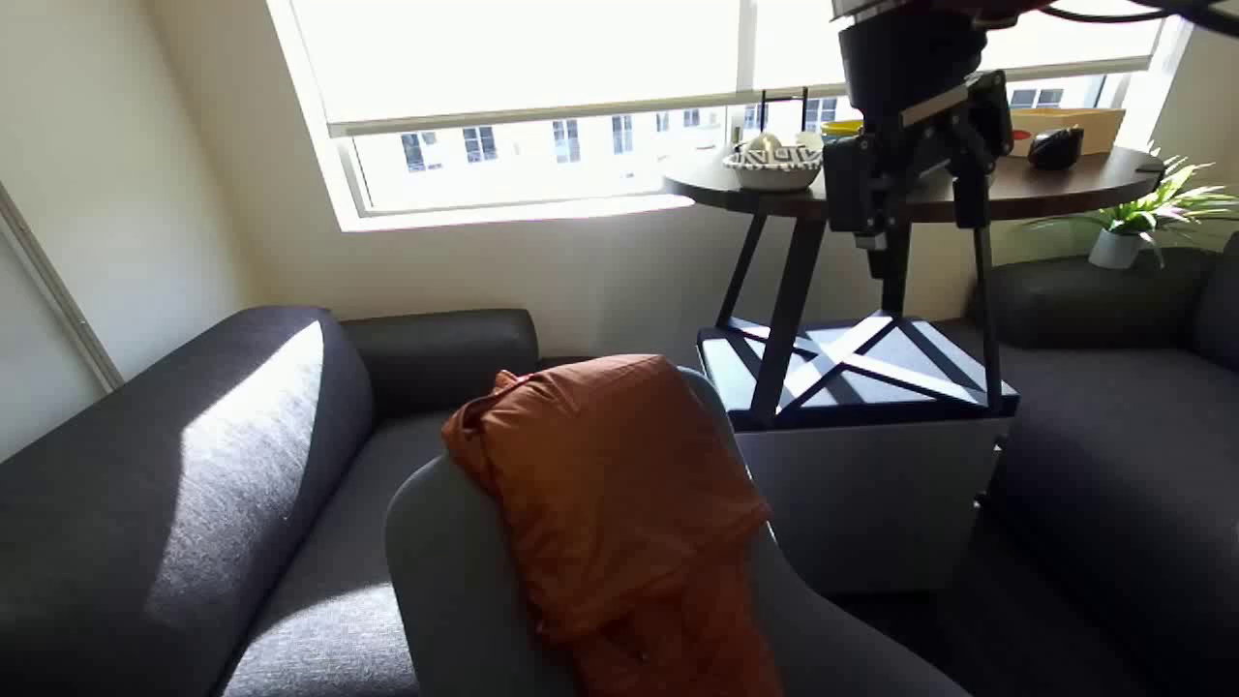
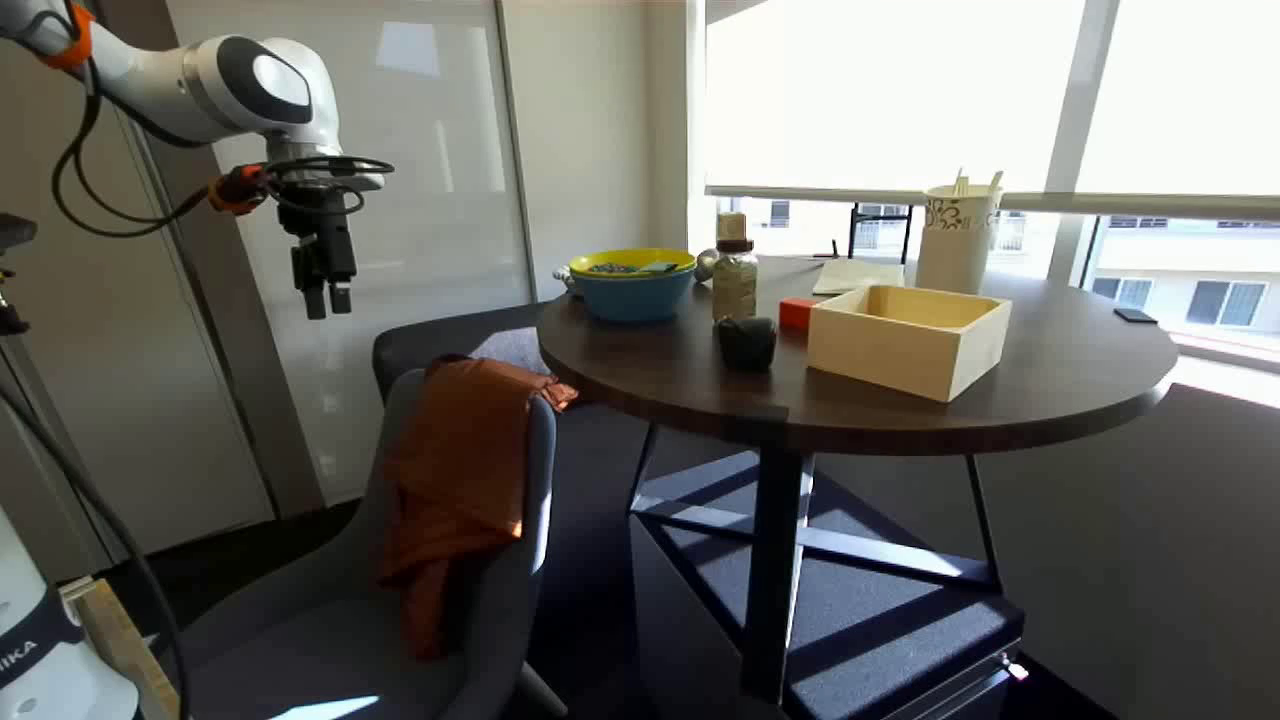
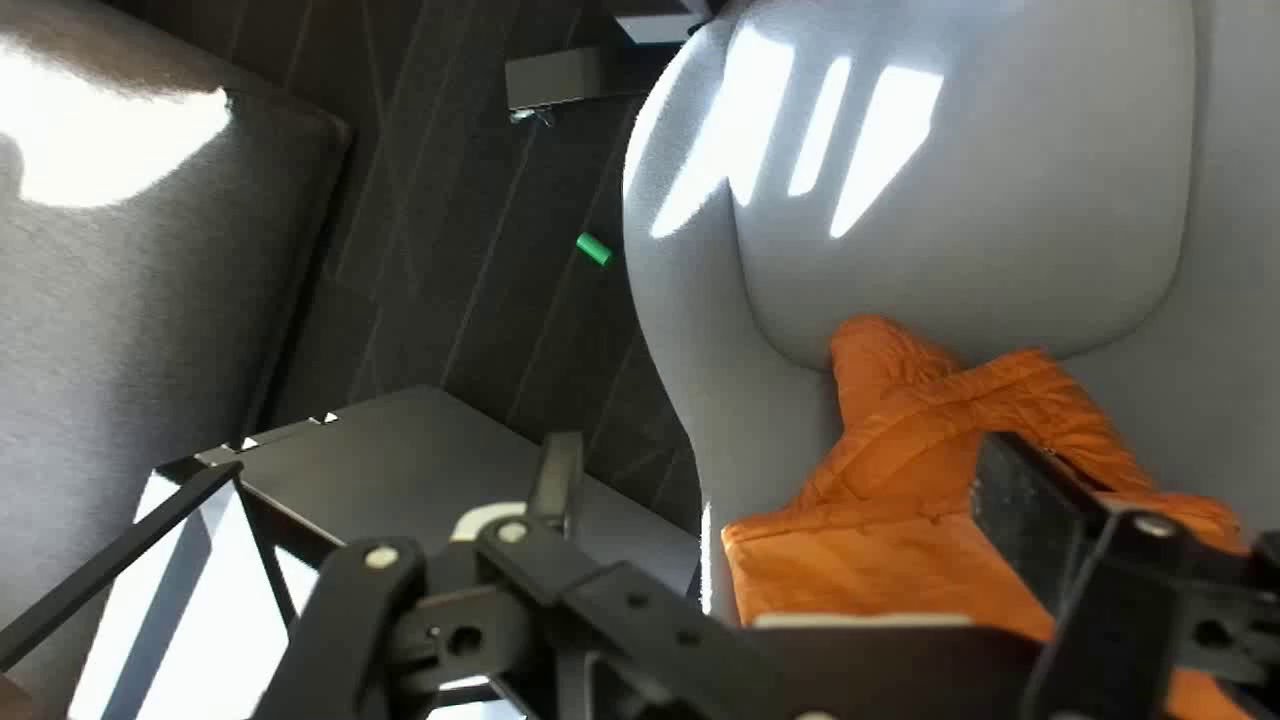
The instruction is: Put the red block on the wooden block
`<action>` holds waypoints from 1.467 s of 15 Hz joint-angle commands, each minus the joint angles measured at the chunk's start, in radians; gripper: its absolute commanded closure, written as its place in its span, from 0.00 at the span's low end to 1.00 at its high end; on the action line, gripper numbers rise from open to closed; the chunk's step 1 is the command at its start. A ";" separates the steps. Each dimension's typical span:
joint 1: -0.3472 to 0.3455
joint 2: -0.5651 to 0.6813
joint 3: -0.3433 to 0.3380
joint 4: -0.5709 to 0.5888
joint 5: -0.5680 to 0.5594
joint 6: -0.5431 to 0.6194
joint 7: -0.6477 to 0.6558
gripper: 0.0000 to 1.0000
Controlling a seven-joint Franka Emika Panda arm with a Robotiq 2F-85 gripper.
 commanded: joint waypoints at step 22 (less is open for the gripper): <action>-0.173 -0.157 -0.363 0.150 0.049 -0.021 0.350 0.00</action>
